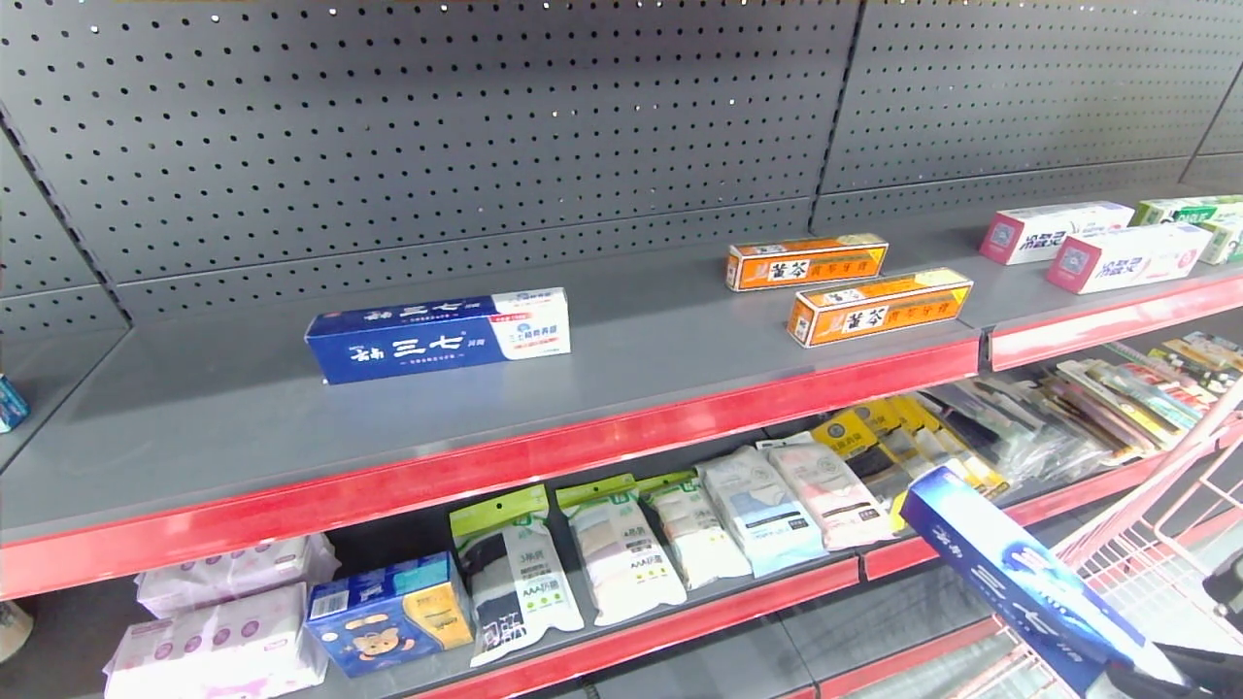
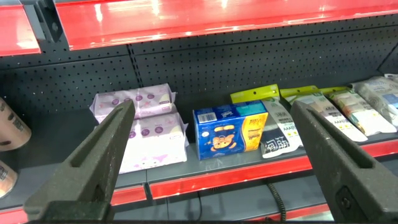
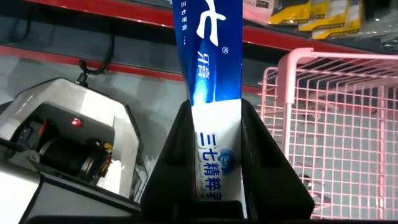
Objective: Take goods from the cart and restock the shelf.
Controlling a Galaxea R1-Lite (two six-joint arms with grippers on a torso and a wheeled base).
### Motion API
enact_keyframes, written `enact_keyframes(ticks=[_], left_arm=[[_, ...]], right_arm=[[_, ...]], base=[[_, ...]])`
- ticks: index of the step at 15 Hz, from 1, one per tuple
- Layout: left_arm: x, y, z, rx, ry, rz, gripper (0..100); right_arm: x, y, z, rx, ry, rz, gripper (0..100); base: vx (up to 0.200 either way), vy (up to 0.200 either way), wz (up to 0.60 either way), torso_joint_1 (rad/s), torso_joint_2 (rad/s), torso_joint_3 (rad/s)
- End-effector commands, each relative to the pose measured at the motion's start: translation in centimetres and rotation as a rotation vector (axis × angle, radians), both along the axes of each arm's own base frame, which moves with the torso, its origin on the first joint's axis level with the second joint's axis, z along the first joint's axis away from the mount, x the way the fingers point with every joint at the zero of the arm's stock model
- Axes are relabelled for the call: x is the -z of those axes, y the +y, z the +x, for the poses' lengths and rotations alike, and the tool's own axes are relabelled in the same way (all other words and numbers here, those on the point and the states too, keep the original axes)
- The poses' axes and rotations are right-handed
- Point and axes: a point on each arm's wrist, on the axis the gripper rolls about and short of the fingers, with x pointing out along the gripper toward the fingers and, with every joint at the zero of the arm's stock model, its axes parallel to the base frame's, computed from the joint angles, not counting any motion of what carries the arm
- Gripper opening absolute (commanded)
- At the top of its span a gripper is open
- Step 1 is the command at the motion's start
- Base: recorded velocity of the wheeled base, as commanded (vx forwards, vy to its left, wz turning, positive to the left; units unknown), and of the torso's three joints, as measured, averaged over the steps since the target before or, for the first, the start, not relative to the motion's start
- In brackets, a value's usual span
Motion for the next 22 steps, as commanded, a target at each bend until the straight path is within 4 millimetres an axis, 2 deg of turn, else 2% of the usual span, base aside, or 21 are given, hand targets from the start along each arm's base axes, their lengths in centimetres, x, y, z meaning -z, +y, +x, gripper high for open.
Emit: enact_keyframes(ticks=[1, 12, 22], left_arm=[[0.00, 0.00, 0.00, -0.001, 0.000, 0.000, 100], [0.00, 0.00, 0.00, -0.001, 0.000, 0.000, 100], [0.00, 0.00, 0.00, -0.001, 0.000, 0.000, 100]], right_arm=[[-0.11, 0.00, 0.00, 0.002, -0.006, -0.001, 0], [0.03, 0.01, 0.29, -0.005, 0.013, -0.009, 0], [0.11, 0.01, 0.69, -0.006, 0.031, -0.010, 0]], base=[[0.000, 0.000, 0.00, 0.000, 0.00, 0.000], [0.000, 0.000, 0.00, 0.008, -0.01, -0.010], [0.000, 0.000, 0.00, 0.224, -0.48, -0.264]])
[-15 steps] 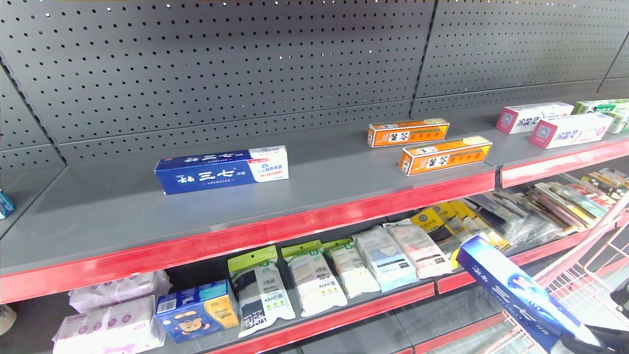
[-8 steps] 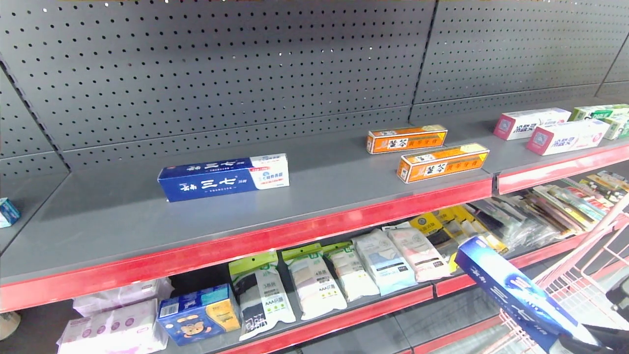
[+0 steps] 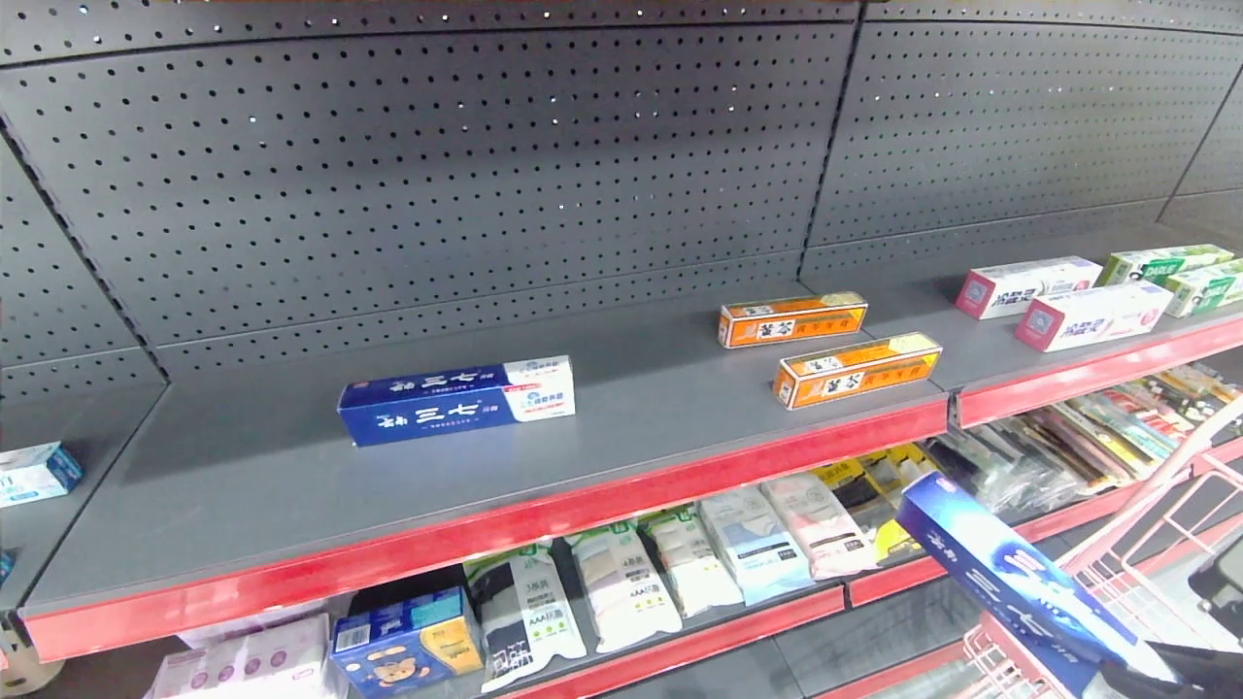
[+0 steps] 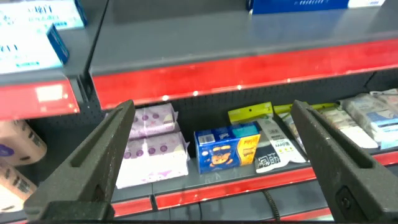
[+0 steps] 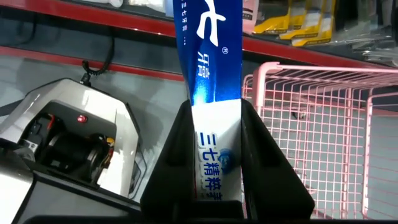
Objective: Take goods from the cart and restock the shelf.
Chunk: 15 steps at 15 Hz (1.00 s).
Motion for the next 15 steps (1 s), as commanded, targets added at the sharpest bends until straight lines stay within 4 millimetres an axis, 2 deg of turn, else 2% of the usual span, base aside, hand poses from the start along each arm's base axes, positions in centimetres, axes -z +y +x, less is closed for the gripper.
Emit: enact_keyframes(ticks=[1, 8, 12, 15], left_arm=[[0.0, 0.0, 0.0, -0.001, 0.000, 0.000, 100], [0.0, 0.0, 0.0, -0.001, 0.000, 0.000, 100], [0.0, 0.0, 0.0, -0.001, 0.000, 0.000, 100], [0.0, 0.0, 0.0, -0.001, 0.000, 0.000, 100]], right_arm=[[0.0, 0.0, 0.3, -0.002, 0.007, -0.001, 0], [-0.3, 0.0, 0.5, -0.018, -0.007, -0.032, 0], [-1.1, -0.1, 0.2, -0.018, -0.065, -0.074, 0], [-1.8, 0.6, 0.2, -0.125, -0.108, -0.002, 0]], base=[[0.000, 0.000, 0.00, 0.183, -0.39, -0.203], [0.000, 0.000, 0.00, 0.159, -0.34, -0.174], [0.000, 0.000, 0.00, 0.009, -0.01, -0.008], [0.000, 0.000, 0.00, 0.000, 0.00, 0.000]])
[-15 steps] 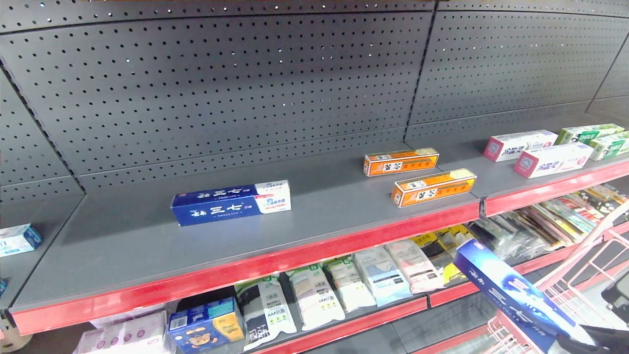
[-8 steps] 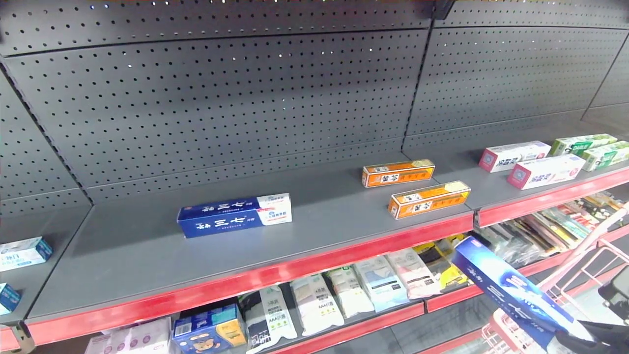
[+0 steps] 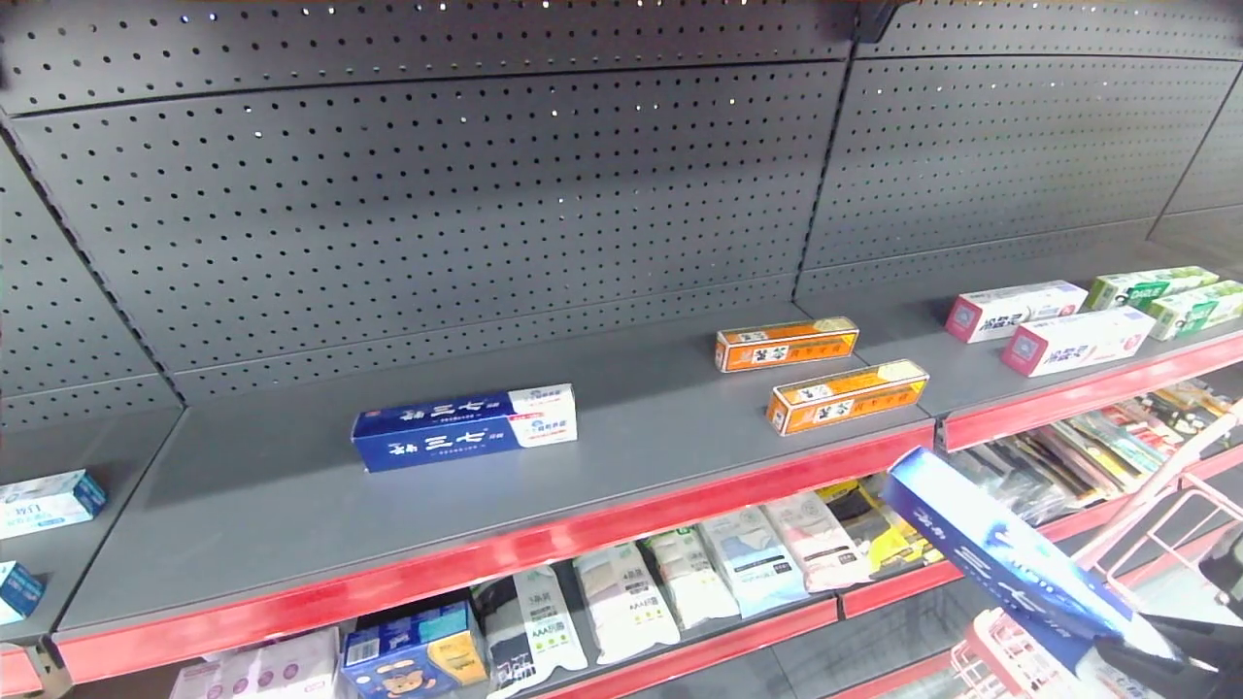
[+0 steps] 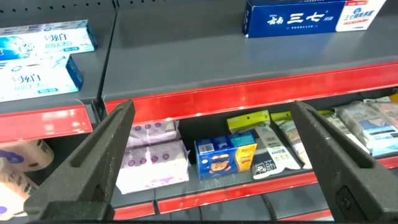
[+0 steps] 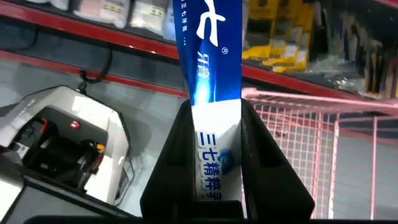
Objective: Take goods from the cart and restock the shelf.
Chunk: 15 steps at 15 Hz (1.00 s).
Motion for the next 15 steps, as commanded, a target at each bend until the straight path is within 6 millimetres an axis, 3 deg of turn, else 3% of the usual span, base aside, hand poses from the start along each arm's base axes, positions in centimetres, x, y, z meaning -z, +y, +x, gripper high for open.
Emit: enact_keyframes(ticks=[1, 7, 10, 15], left_arm=[[0.0, 0.0, 0.0, 0.000, 0.000, 0.000, 100], [0.0, 0.0, 0.0, 0.000, 0.000, 0.000, 100], [0.0, 0.0, 0.0, 0.000, 0.000, 0.000, 100], [0.0, 0.0, 0.0, 0.000, 0.000, 0.000, 100]], right_arm=[[-0.6, 0.5, 0.2, -0.077, -0.043, 0.054, 0], [-1.6, 2.3, 2.1, -0.218, -0.133, 0.221, 0], [-2.0, 2.4, 2.6, -0.173, -0.188, 0.200, 0], [-2.0, 3.0, 4.1, -0.145, -0.127, 0.256, 0]], base=[[0.000, 0.000, 0.00, 0.000, 0.00, 0.000], [0.000, 0.000, 0.00, 0.000, 0.00, 0.000], [0.000, 0.000, 0.00, 0.000, 0.00, 0.000], [0.000, 0.000, 0.00, 0.000, 0.00, 0.000]])
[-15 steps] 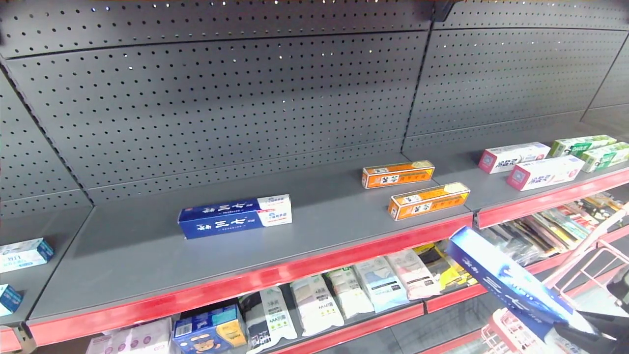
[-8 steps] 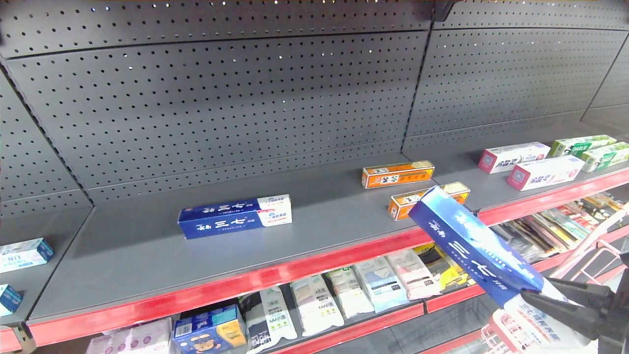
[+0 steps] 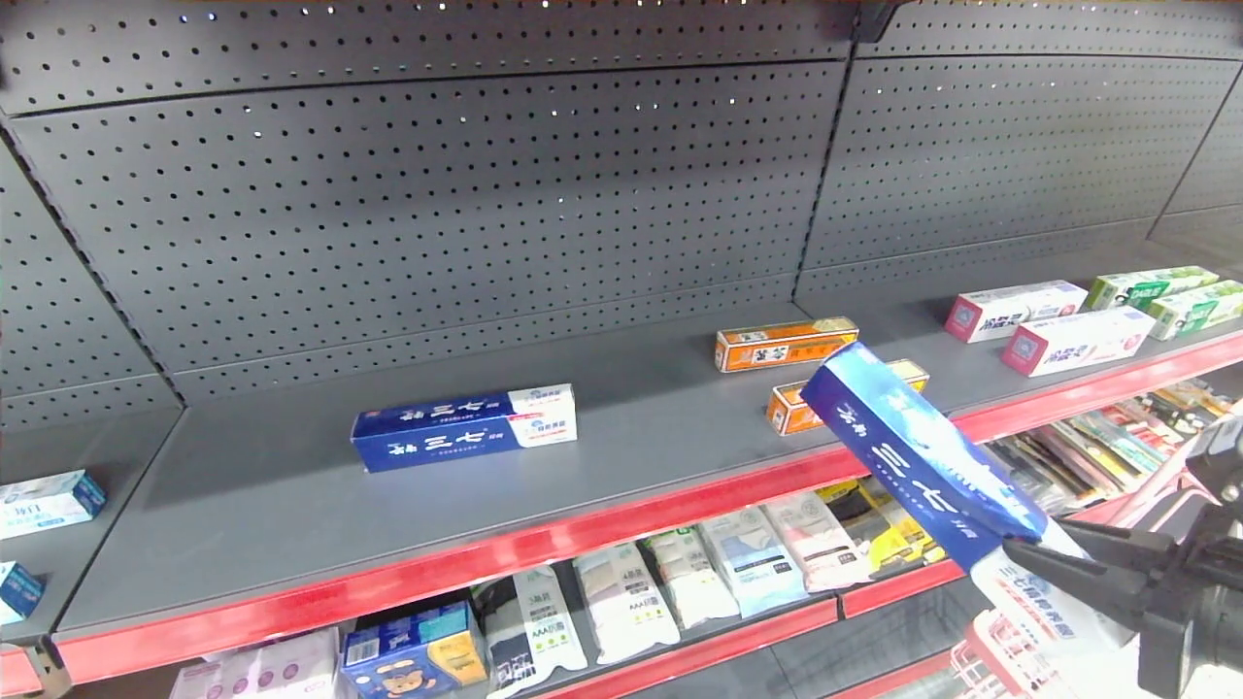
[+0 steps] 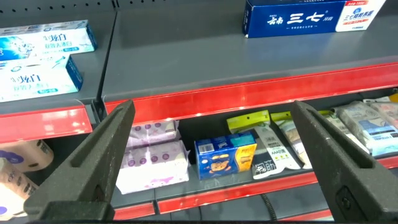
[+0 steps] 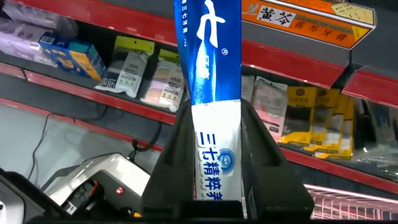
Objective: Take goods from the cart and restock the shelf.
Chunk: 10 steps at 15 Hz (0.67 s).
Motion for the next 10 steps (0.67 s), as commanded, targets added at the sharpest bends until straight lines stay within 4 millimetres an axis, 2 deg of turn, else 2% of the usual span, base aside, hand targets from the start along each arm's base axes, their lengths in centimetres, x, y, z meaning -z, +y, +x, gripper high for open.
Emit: enact_keyframes(ticks=[1, 4, 6, 10], left_arm=[[0.0, 0.0, 0.0, -0.001, 0.000, 0.000, 100], [0.0, 0.0, 0.0, -0.001, 0.000, 0.000, 100], [0.0, 0.0, 0.0, -0.001, 0.000, 0.000, 100], [0.0, 0.0, 0.0, -0.001, 0.000, 0.000, 100]], right_arm=[[0.1, 0.3, 1.2, 0.001, 0.030, 0.000, 0], [0.6, 0.6, 2.2, 0.011, 0.094, 0.030, 0], [-0.1, 0.9, 2.5, -0.055, 0.109, 0.111, 0], [-0.1, 1.1, 3.3, -0.085, 0.136, 0.124, 0]], base=[[0.000, 0.000, 0.00, 0.000, 0.00, 0.000], [0.000, 0.000, 0.00, 0.000, 0.00, 0.000], [0.000, 0.000, 0.00, 0.000, 0.00, 0.000], [0.000, 0.000, 0.00, 0.000, 0.00, 0.000]])
